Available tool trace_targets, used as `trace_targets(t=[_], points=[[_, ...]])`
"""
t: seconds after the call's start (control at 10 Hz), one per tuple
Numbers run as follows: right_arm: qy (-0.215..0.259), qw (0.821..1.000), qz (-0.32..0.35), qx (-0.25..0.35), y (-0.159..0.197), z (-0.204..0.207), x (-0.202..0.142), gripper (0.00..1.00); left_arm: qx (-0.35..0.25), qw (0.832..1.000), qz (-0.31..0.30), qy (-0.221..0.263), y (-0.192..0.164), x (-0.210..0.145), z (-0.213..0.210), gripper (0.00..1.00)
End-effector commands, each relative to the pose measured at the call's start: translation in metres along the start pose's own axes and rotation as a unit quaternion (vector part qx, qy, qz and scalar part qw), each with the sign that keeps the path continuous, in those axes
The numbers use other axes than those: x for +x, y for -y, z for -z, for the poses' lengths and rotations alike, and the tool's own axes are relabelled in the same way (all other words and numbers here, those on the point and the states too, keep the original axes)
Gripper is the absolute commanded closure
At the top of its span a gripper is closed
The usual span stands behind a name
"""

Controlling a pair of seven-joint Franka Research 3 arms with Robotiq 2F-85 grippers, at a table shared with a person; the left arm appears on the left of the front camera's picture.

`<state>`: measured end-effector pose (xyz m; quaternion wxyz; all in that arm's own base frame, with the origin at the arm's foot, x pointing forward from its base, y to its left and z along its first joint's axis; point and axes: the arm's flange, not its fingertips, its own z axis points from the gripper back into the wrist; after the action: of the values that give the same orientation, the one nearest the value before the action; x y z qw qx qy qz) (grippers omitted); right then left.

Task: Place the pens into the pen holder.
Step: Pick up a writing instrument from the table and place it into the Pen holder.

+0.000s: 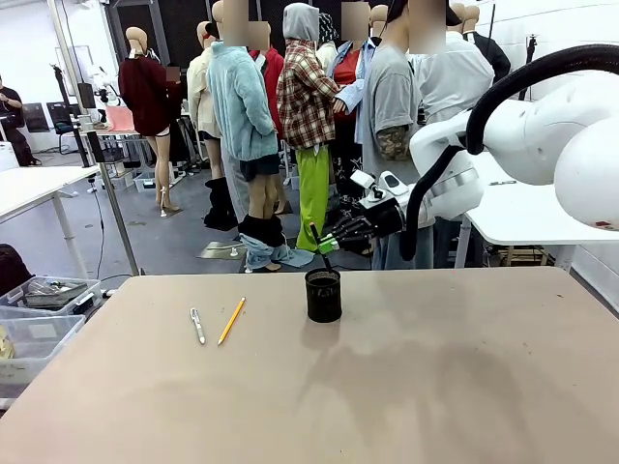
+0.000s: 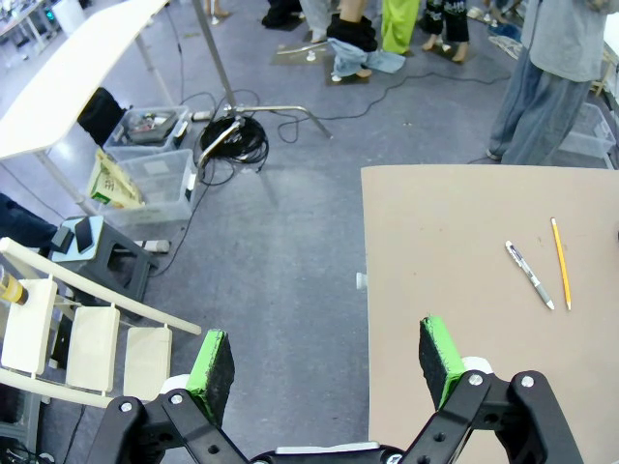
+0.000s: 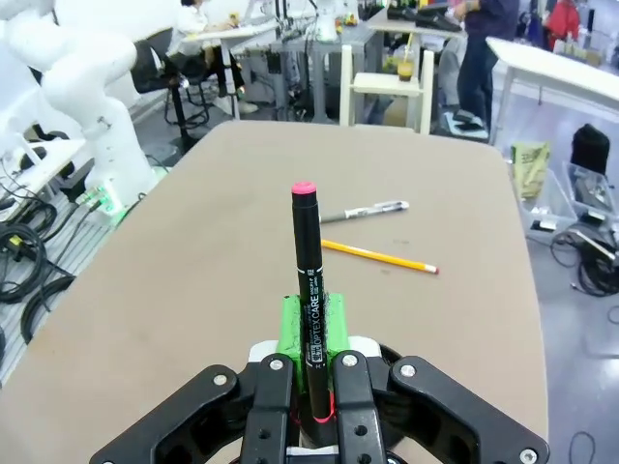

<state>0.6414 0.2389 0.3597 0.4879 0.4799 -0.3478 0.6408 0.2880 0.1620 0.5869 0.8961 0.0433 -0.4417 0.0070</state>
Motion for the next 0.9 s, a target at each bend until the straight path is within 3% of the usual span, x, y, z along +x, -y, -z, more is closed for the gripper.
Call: trace_targets(t=[0.0, 0.5, 0.6, 0.8], points=[[-0.015, 1.0, 0.016, 0.001, 0.018, 0.007, -0.007, 1.0, 0.002, 1.0, -0.008, 0.005, 0.0, 0.002, 0.001, 0.0], [-0.042, 0.998, 0.044, -0.015, 0.027, 0.019, -0.03, 1.0, 0.002, 1.0, -0.008, 0.005, 0.0, 0.002, 0.001, 0.0], [-0.045, 0.998, 0.047, -0.013, 0.028, 0.019, -0.032, 0.96, 0.002, 1.0, -0.008, 0.005, 0.0, 0.002, 0.001, 0.0], [-0.056, 0.997, 0.049, -0.015, 0.023, 0.015, -0.03, 0.56, 0.002, 1.0, -0.008, 0.005, 0.0, 0.002, 0.001, 0.0]])
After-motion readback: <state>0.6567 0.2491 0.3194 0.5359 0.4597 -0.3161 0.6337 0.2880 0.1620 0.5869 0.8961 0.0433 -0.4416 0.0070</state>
